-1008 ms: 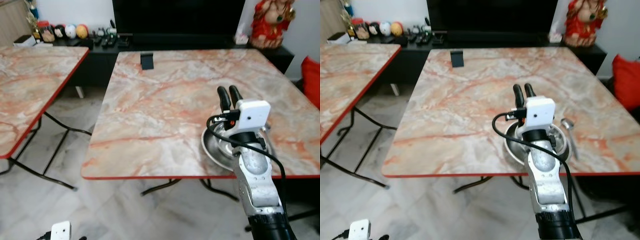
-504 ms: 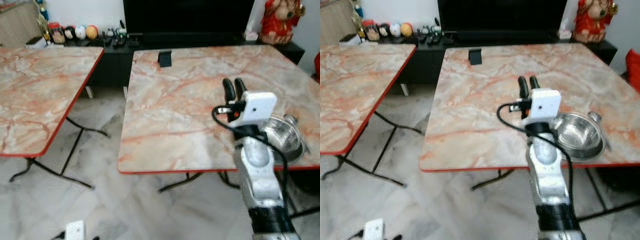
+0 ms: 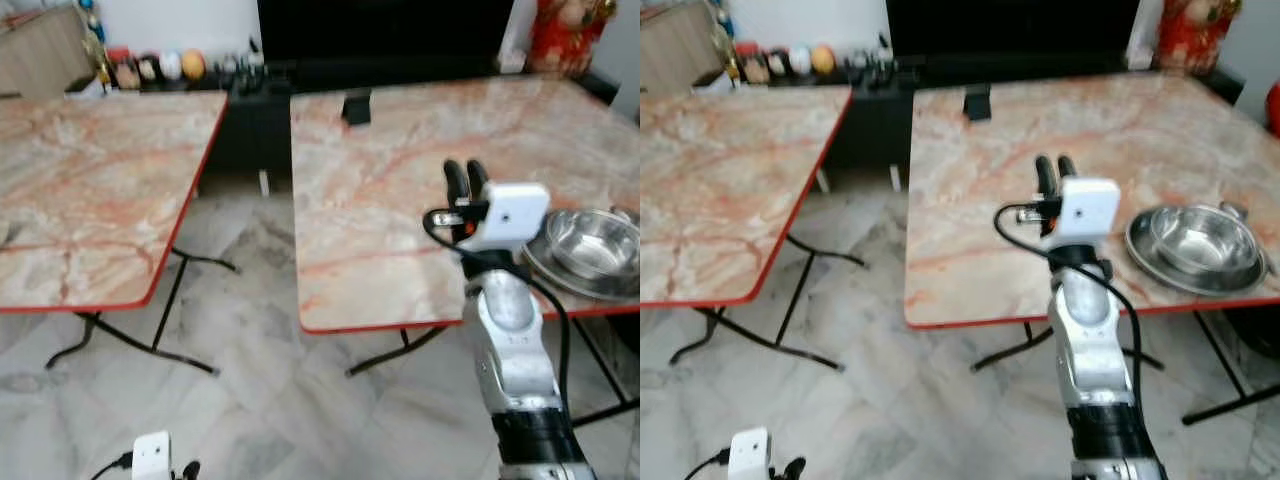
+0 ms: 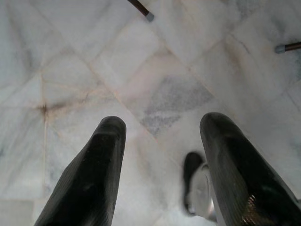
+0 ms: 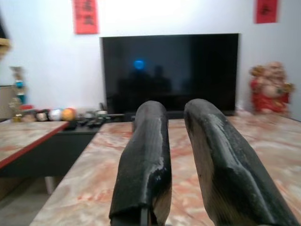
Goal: Setting the table
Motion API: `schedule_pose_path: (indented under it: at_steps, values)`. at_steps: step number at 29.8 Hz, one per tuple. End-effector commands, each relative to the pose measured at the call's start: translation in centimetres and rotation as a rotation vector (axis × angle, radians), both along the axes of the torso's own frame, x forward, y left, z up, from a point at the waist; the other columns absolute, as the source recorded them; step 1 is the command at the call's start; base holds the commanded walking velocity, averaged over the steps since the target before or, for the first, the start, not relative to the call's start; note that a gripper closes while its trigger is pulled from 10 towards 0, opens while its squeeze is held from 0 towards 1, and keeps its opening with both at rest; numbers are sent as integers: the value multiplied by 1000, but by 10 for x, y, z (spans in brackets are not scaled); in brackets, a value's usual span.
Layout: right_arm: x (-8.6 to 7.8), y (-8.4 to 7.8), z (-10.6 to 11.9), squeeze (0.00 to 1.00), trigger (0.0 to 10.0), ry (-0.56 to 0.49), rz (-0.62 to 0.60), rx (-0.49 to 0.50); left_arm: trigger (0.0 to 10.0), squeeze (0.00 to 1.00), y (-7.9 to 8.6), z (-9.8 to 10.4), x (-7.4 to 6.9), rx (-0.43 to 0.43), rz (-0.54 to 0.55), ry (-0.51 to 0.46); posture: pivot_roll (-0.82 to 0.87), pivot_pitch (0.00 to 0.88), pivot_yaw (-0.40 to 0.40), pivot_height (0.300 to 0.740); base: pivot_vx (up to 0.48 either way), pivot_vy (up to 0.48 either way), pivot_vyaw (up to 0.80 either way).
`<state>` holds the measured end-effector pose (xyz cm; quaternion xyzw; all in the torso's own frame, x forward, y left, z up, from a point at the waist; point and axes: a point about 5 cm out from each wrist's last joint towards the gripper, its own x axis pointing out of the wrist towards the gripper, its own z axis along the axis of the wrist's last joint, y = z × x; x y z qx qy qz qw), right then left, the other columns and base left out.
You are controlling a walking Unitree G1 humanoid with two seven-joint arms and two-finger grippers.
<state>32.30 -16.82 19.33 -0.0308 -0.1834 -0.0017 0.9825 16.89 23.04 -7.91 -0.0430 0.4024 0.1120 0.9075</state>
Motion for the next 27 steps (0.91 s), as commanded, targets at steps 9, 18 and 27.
schedule_pose_path:
  at_steps: [9,18,27]
  values:
    - [-1,8,2,0,10000,-9,29,1,10000,0,4,2,0,13,13,-15,-143,0,43,707,0,336,0]
    - [1,13,3,0,10000,-15,52,12,10000,0,3,4,4,18,15,-43,-137,0,38,707,0,333,0]
    - [0,15,1,0,10000,-11,62,17,10000,0,1,7,10,23,5,-67,-135,0,39,707,0,332,0]
